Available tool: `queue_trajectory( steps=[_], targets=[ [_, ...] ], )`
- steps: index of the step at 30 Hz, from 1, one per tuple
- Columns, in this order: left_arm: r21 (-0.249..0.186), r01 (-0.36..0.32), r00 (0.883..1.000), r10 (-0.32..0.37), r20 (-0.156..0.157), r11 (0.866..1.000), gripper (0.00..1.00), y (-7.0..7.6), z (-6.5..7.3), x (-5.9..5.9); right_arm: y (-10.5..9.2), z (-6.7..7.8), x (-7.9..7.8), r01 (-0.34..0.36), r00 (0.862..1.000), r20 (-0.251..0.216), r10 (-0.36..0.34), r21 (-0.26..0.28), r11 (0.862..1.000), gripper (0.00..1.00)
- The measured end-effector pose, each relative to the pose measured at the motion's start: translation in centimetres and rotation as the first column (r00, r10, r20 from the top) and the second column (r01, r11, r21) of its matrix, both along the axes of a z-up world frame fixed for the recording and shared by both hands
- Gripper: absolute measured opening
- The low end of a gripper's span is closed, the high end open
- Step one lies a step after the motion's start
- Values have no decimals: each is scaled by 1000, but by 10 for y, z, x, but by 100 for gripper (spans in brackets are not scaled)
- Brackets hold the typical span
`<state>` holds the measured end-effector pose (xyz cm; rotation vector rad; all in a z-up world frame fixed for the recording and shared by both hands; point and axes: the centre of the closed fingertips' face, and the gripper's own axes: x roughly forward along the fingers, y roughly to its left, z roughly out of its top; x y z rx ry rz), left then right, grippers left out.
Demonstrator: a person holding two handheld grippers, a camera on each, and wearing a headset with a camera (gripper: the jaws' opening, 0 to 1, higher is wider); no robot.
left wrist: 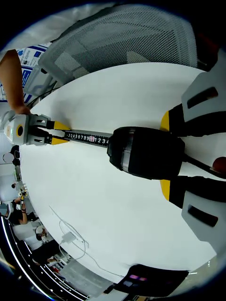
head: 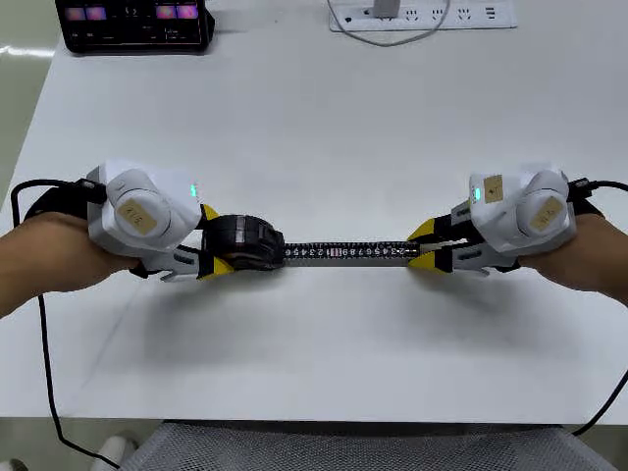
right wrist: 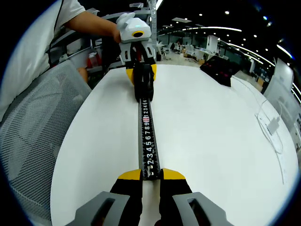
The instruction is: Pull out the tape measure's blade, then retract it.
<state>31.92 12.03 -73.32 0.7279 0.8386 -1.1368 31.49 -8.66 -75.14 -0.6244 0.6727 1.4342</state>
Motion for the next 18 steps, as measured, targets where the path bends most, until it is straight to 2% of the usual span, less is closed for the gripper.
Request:
queue_trajectory(
  steps=[18],
  targets=[
    [2, 1, 1000, -1, 1, 1000, 26, 0, 0, 0, -20, 1, 0, 3, 1000, 1, -3, -28, 1000, 9]
  ],
)
